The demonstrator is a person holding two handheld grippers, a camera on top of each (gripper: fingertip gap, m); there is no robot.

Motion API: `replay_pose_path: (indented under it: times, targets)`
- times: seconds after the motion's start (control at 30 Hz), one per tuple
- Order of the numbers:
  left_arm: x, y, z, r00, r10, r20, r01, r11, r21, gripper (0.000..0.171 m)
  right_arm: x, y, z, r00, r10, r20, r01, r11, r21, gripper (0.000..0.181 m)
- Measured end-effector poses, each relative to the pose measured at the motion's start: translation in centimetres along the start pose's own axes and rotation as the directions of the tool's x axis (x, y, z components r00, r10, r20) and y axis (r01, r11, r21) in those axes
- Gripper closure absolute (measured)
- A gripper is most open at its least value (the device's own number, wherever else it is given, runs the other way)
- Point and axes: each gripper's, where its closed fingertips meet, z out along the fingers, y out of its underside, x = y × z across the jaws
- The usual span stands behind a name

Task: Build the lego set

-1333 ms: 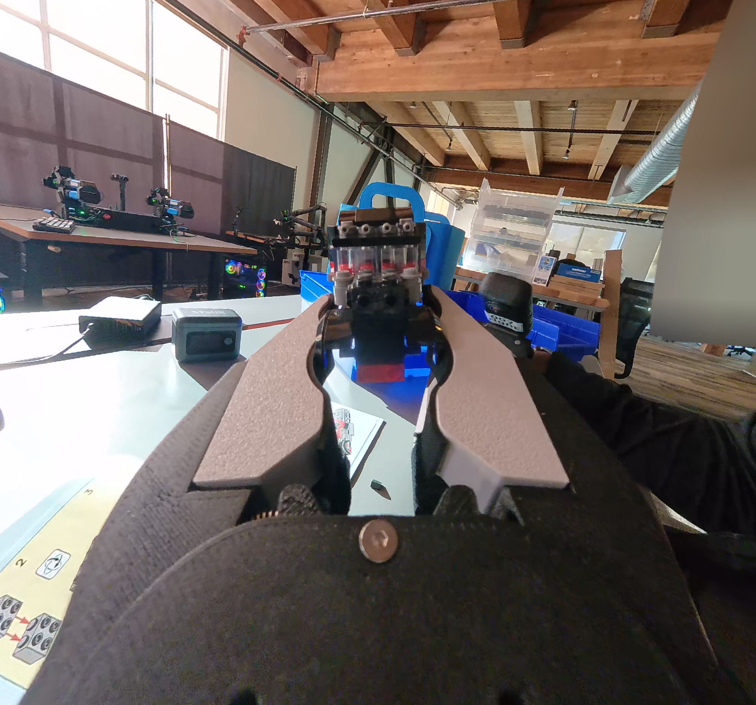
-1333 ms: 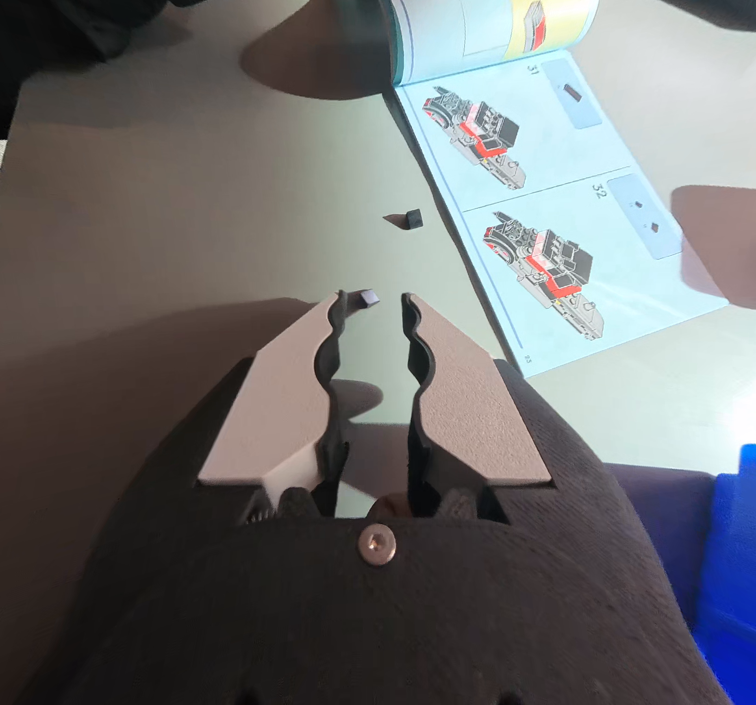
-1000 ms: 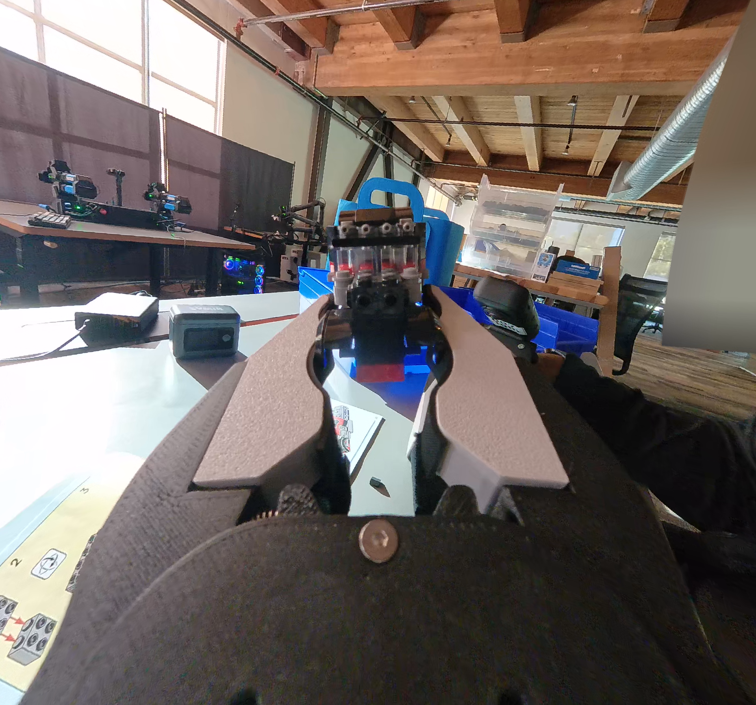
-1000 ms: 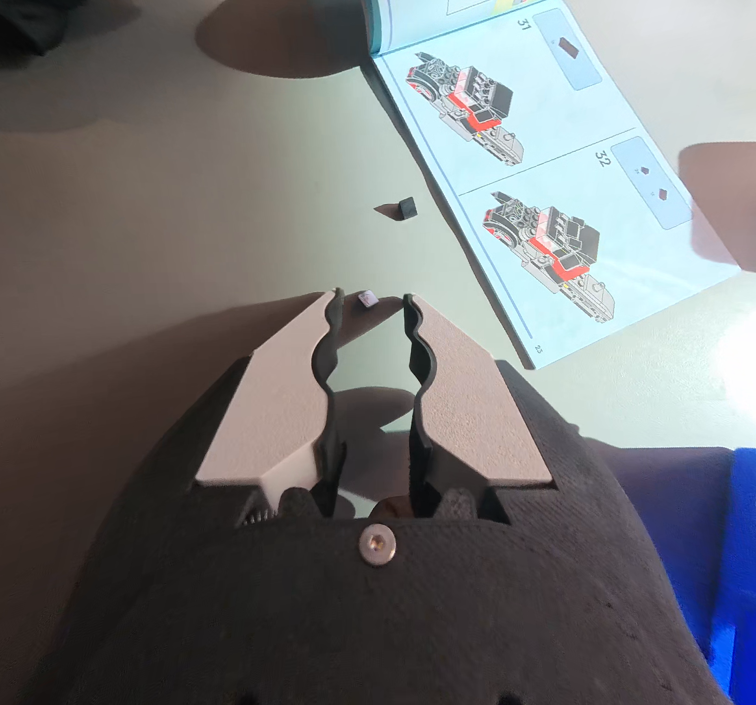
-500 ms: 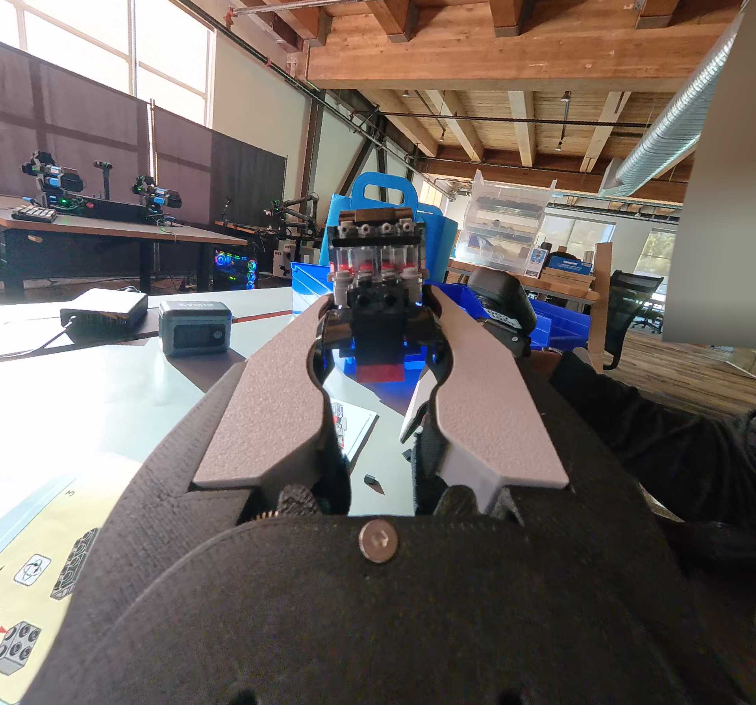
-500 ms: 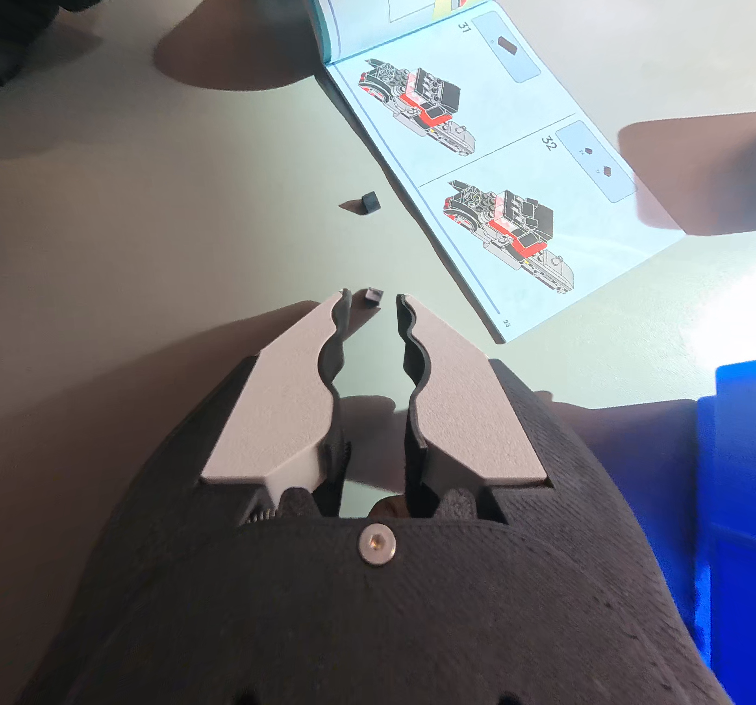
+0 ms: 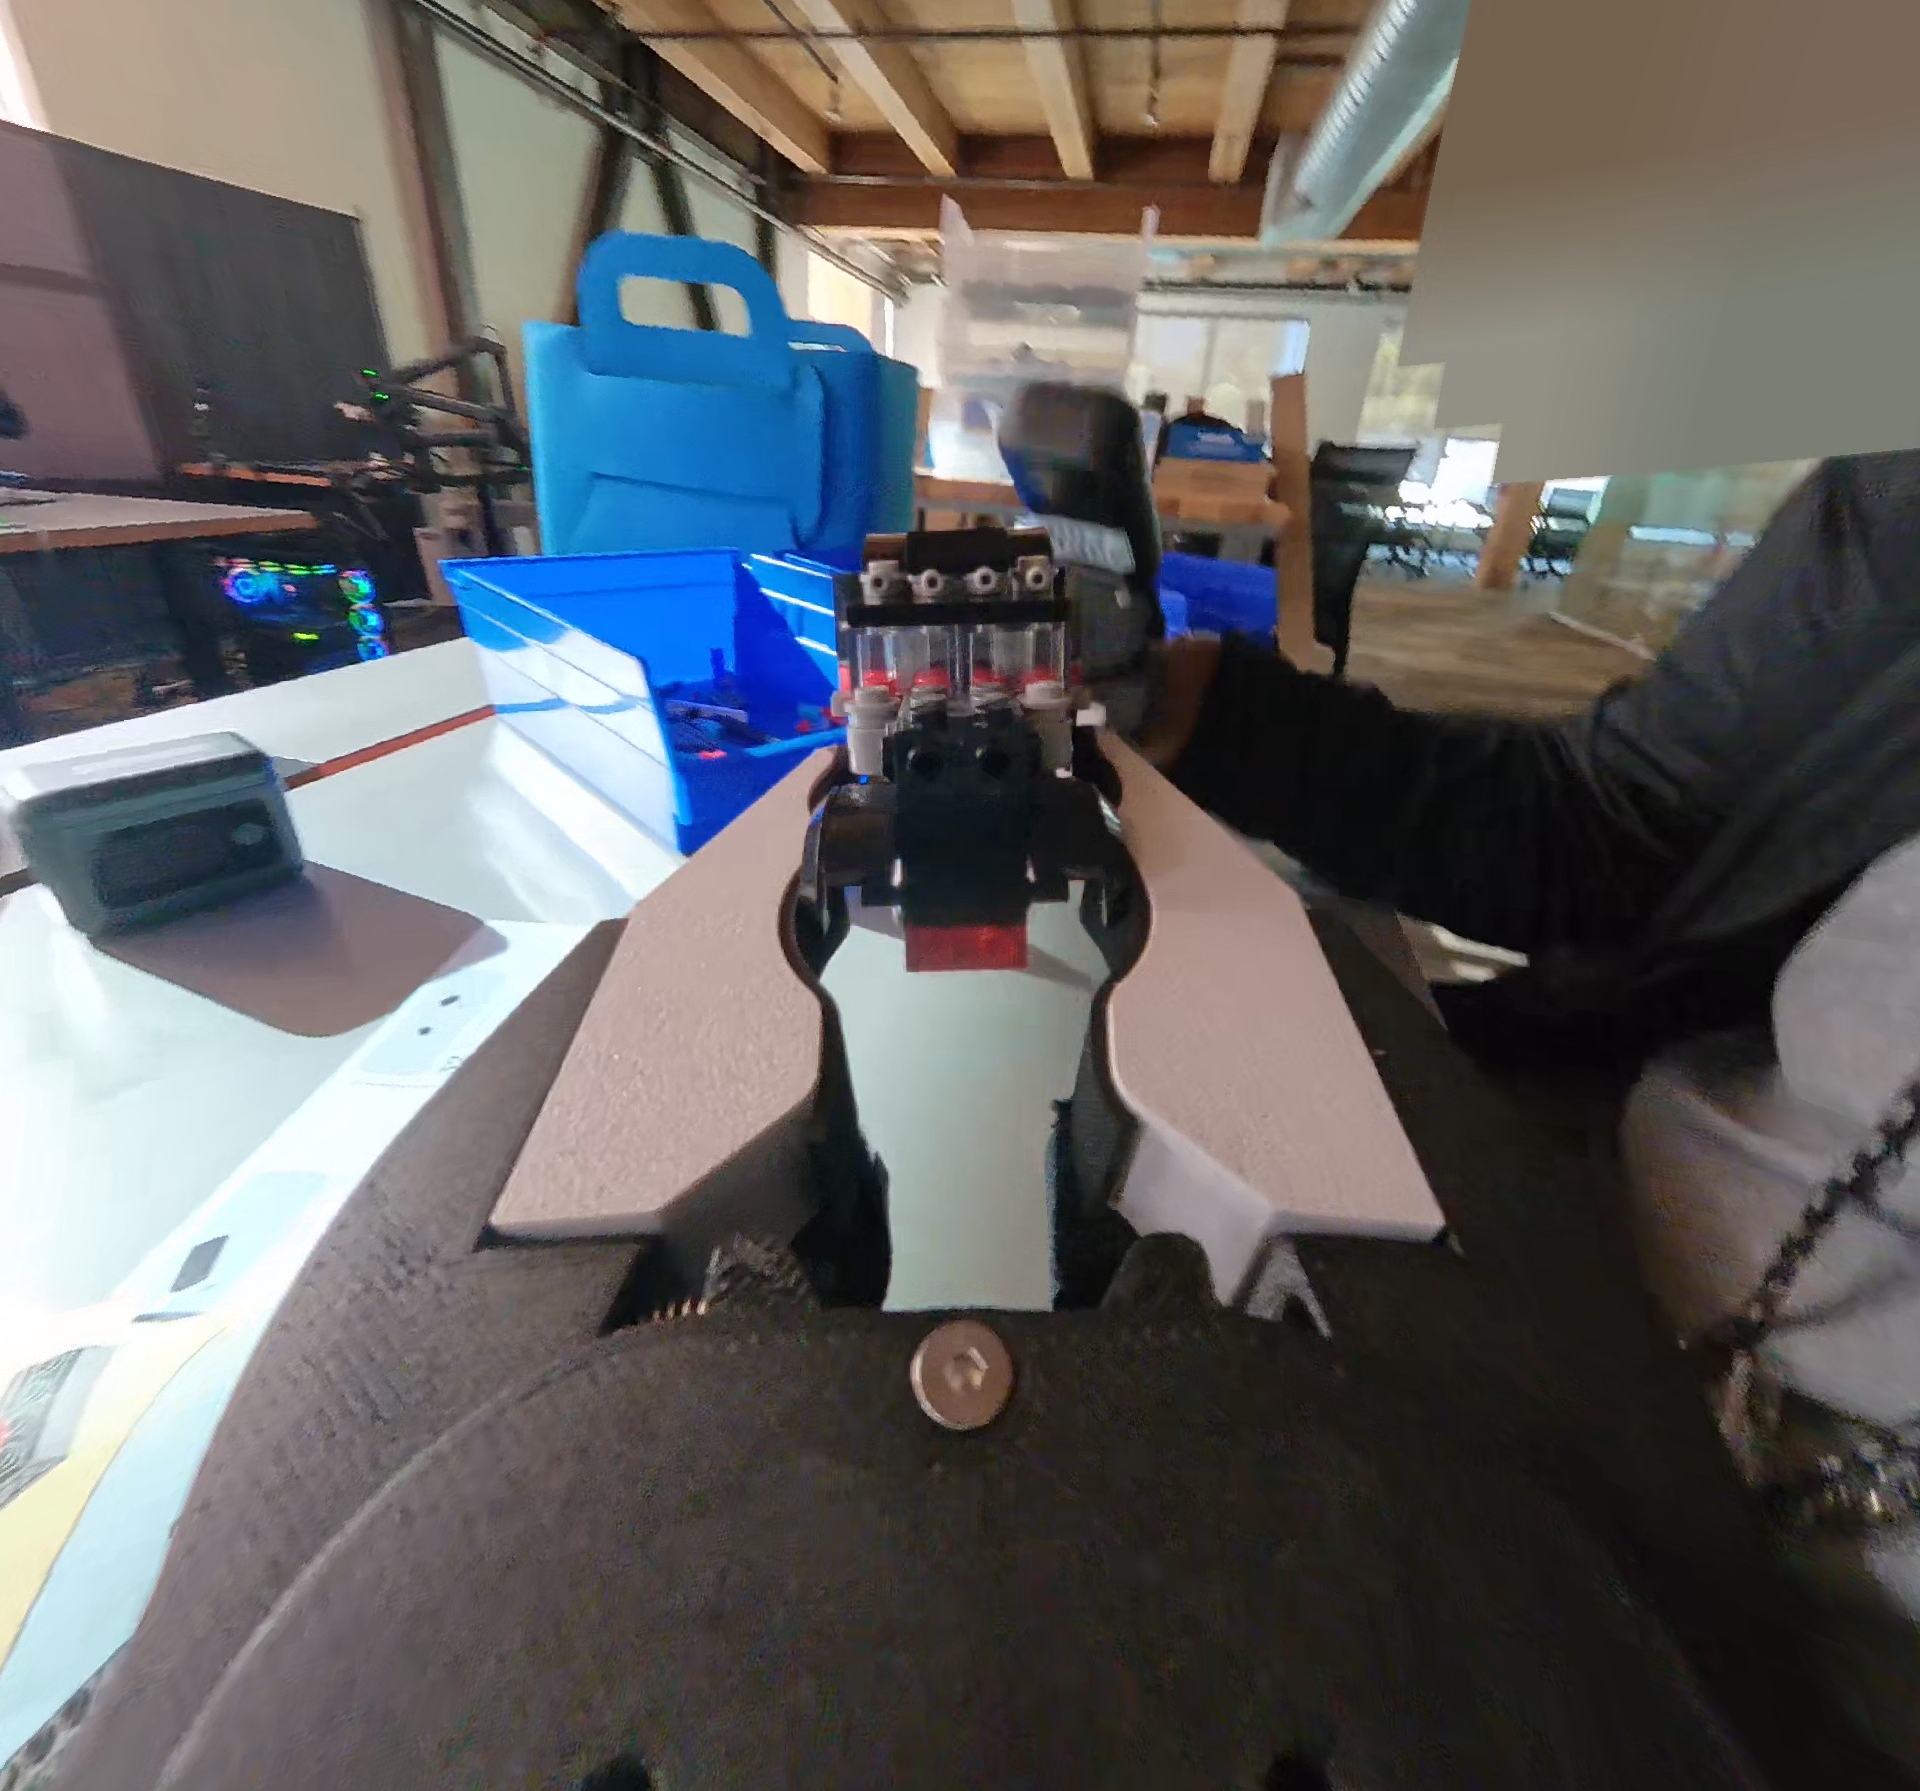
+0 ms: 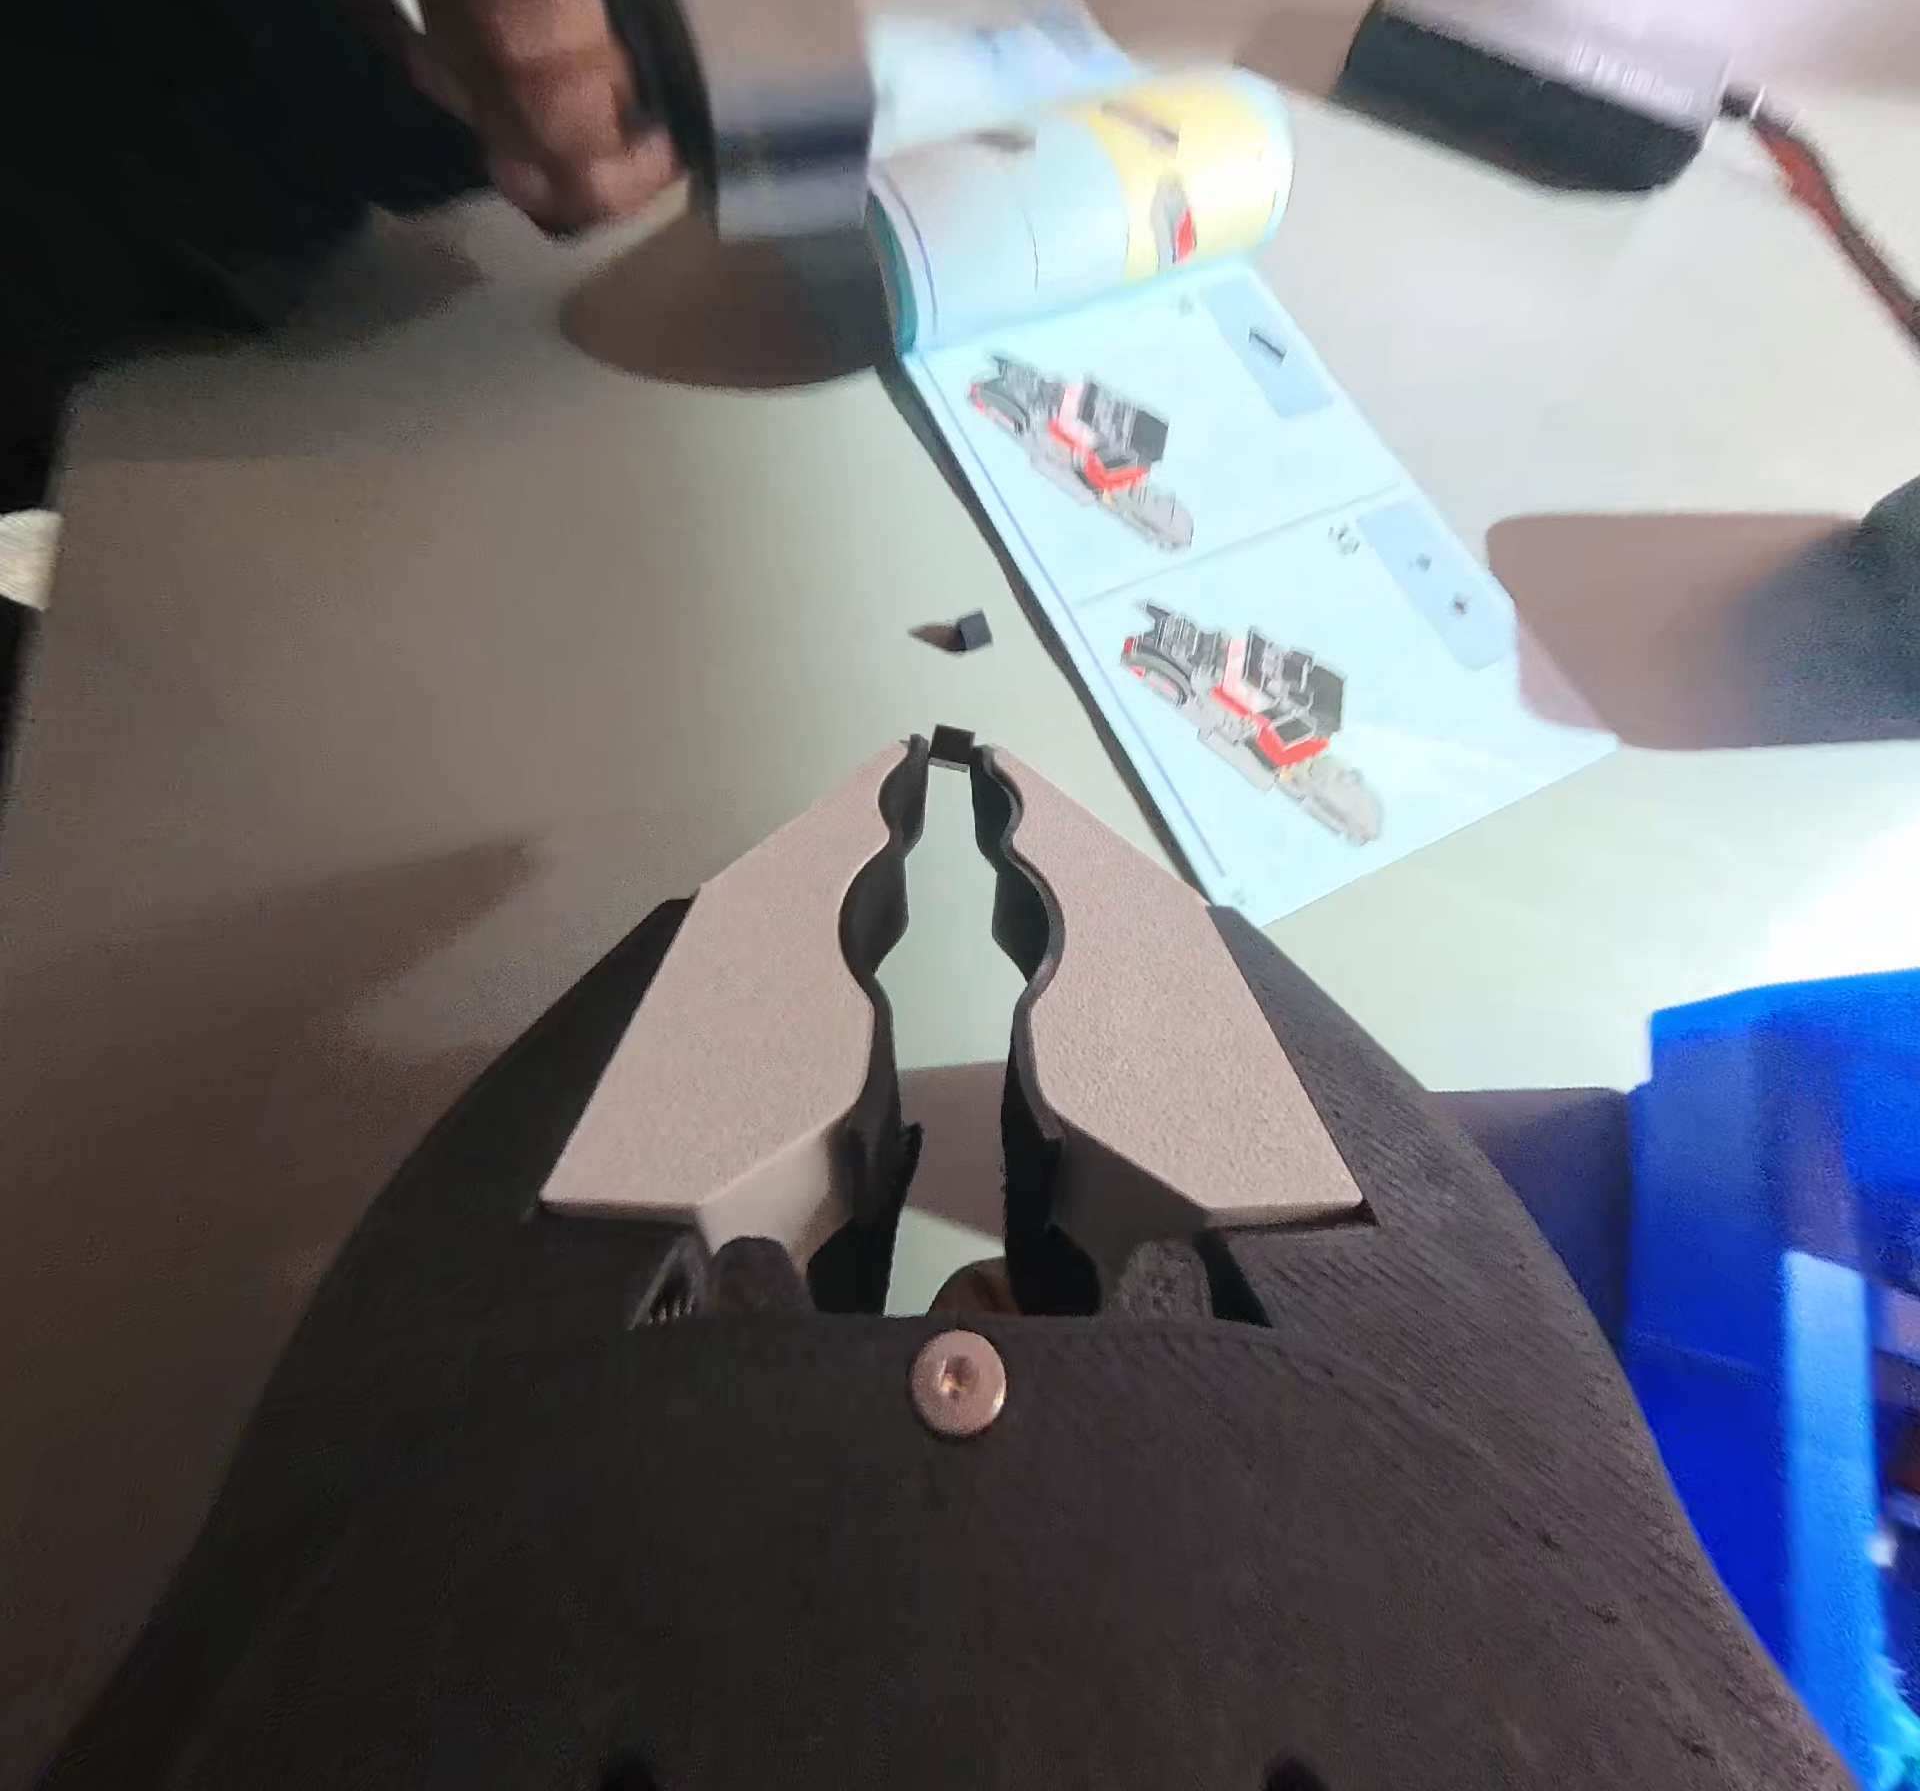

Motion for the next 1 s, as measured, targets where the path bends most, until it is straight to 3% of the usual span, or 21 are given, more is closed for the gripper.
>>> replay_pose_path:
  times: [0.23, 0.4, 0.63, 1.0]
  targets:
    - [3.3, 1.3, 0.4, 0.984, 0.096, -0.151, -0.105, 0.993, -0.049, 0.129, -2.0, -8.0, -6.7, 0.982, -0.16, 0.096, 0.137, 0.968, 0.209, 0.171]
    - [4.3, 2.2, 1.2, 0.971, 0.134, -0.198, -0.153, 0.985, -0.079, 0.129, -4.9, -11.8, -7.3, 0.936, -0.257, 0.242, 0.194, 0.947, 0.257, 0.171]
    - [4.9, 3.0, 1.6, 0.963, 0.156, -0.221, -0.184, 0.977, -0.111, 0.129, -6.7, -12.1, -5.3, 0.891, -0.321, 0.321, 0.272, 0.943, 0.19, 0.171]
    - [5.2, 3.5, 1.8, 0.955, 0.173, -0.239, -0.21, 0.968, -0.139, 0.129, -7.3, -11.6, -4.3, 0.88, -0.306, 0.363, 0.276, 0.952, 0.134, 0.171]
